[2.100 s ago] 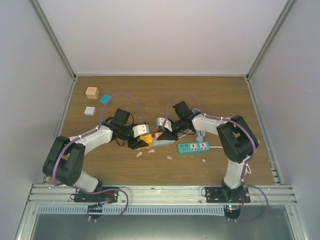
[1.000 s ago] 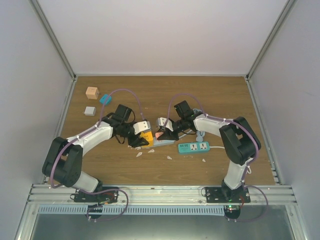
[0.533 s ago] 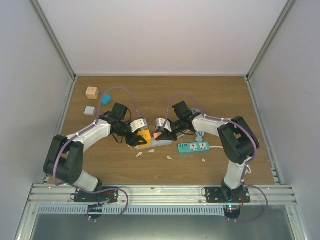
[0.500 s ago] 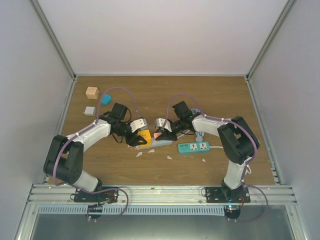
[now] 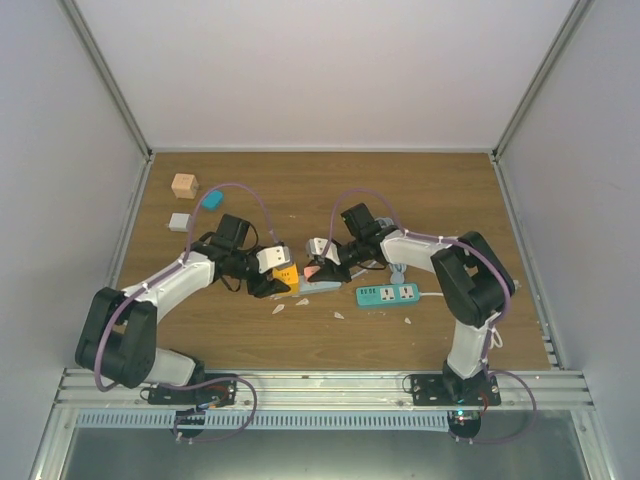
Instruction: Pull the plug off the socket
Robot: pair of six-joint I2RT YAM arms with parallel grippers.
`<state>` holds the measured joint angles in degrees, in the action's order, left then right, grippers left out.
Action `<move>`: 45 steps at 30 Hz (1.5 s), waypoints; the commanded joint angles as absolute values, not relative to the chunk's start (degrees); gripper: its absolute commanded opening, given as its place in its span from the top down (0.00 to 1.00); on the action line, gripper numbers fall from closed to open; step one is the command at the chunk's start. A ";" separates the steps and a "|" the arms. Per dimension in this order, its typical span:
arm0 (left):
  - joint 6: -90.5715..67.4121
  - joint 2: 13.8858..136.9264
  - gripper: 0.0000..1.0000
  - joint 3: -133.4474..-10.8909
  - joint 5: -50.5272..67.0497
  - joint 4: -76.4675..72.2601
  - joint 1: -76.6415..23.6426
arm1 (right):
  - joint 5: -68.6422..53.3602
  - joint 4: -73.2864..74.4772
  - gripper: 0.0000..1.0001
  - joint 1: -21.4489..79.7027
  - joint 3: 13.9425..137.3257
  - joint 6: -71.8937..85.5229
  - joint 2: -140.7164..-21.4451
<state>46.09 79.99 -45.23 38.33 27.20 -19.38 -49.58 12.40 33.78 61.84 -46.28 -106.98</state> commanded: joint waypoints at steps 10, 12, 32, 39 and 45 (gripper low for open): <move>38.47 81.69 0.81 -50.28 56.77 20.56 -18.26 | -43.51 13.09 0.98 34.19 61.48 -47.55 -109.95; 38.34 81.96 0.81 -50.65 58.44 21.26 -17.11 | -43.50 13.04 0.98 34.19 61.45 -47.55 -109.95; 45.16 77.82 0.82 -47.24 50.73 20.83 -19.20 | -43.46 13.06 0.99 34.19 61.68 -47.18 -110.50; 49.54 80.82 0.85 -43.34 43.23 19.67 -20.08 | -48.90 14.11 1.00 34.22 63.42 -44.19 -108.83; 50.50 82.23 0.87 -40.95 42.10 18.24 -19.62 | -51.66 14.00 0.99 34.19 63.68 -42.89 -107.32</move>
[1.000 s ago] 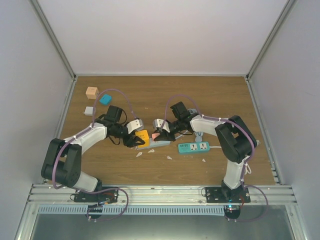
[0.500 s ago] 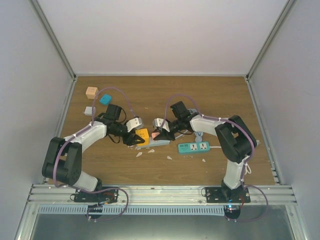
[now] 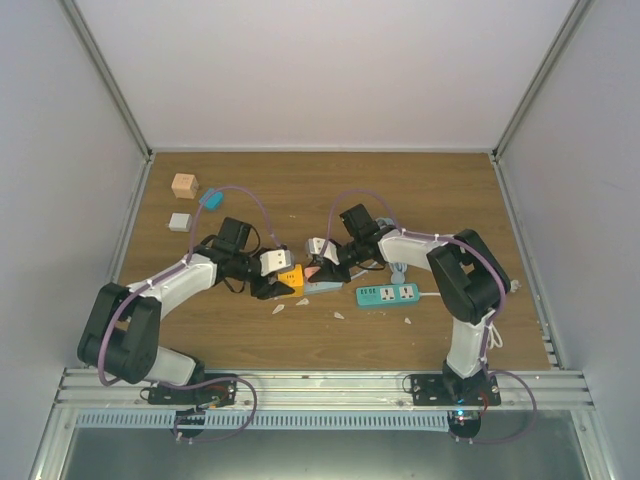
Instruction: Pull the plug off the socket
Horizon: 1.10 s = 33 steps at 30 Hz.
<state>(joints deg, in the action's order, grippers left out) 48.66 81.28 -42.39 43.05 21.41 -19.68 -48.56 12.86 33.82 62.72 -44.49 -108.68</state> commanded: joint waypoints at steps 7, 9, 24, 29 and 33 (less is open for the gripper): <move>49.59 78.62 0.87 -45.77 44.83 23.25 -17.84 | -49.97 14.13 0.99 34.21 63.29 -44.02 -108.01; 49.79 77.61 0.87 -48.10 45.75 25.58 -16.40 | -49.71 13.97 0.99 34.19 63.28 -44.03 -108.01; 65.42 81.98 0.85 -65.90 26.27 43.33 -4.68 | -48.69 13.80 0.76 34.16 63.02 -44.39 -108.43; 72.23 86.81 0.83 -71.82 15.05 46.82 -0.45 | -48.54 13.96 0.62 34.17 63.02 -44.38 -108.29; 79.26 88.64 0.81 -72.67 4.76 46.22 0.94 | -48.98 14.05 0.50 34.18 63.27 -43.95 -108.28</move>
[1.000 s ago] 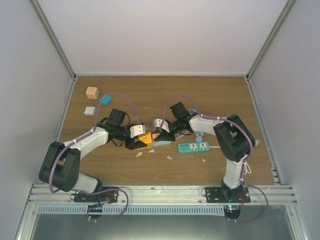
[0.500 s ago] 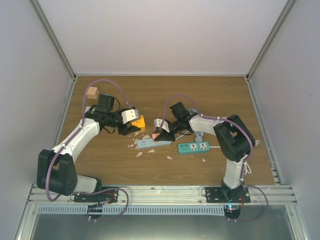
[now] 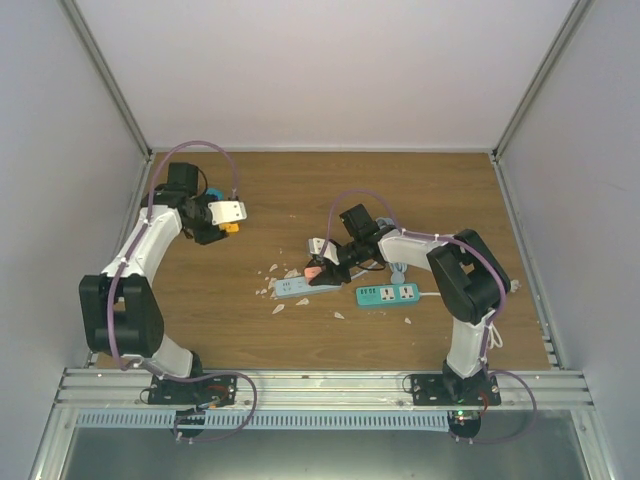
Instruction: Pull the plug off the socket
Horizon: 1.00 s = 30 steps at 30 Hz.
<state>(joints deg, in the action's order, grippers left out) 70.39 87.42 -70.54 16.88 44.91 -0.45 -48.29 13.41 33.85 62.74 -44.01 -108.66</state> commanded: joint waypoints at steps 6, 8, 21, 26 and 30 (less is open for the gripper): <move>85.73 92.71 0.80 -74.72 -5.99 42.88 1.32 | -49.56 14.10 0.41 34.16 63.46 -43.60 -108.28; 86.18 95.28 0.80 -76.71 -7.80 43.22 1.37 | -49.44 14.13 0.39 34.19 63.46 -43.55 -108.17; 95.36 104.38 0.77 -78.41 -20.97 35.89 -0.35 | -49.56 15.17 0.30 33.80 64.22 -43.33 -108.02; 97.19 106.55 0.76 -78.16 -23.79 34.72 -2.82 | -50.32 15.45 0.29 33.19 64.23 -43.54 -107.37; 98.41 108.89 0.75 -78.11 -26.36 32.81 -4.04 | -50.86 15.15 0.26 32.51 63.88 -43.47 -106.18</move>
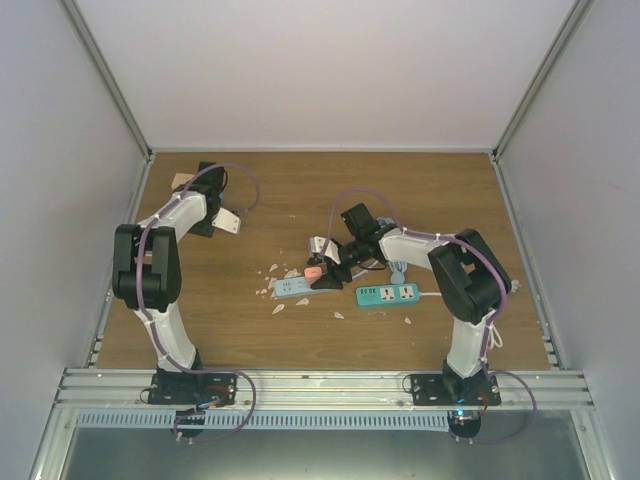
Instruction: Pull the plug off the socket
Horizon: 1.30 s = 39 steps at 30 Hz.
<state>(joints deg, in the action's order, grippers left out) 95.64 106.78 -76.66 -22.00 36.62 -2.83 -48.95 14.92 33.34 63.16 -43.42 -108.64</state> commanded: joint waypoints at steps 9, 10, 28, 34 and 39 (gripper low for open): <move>99.07 112.68 0.63 -79.04 -30.70 30.94 -7.09 | -52.29 13.45 0.24 31.07 62.35 -42.98 -103.72; 98.67 112.92 0.59 -79.32 -30.80 31.31 -7.43 | -52.34 13.29 0.24 30.97 62.24 -42.98 -103.57; 83.31 110.04 0.14 -88.73 -15.74 46.17 -8.19 | -53.38 11.57 0.20 28.88 59.77 -43.90 -100.62; 72.87 104.81 0.10 -91.02 2.34 52.50 -8.49 | -52.63 11.51 0.20 27.94 58.72 -45.35 -100.24; 64.80 98.78 0.10 -86.57 17.10 51.55 -9.40 | -51.66 13.02 0.20 26.91 58.96 -47.36 -100.21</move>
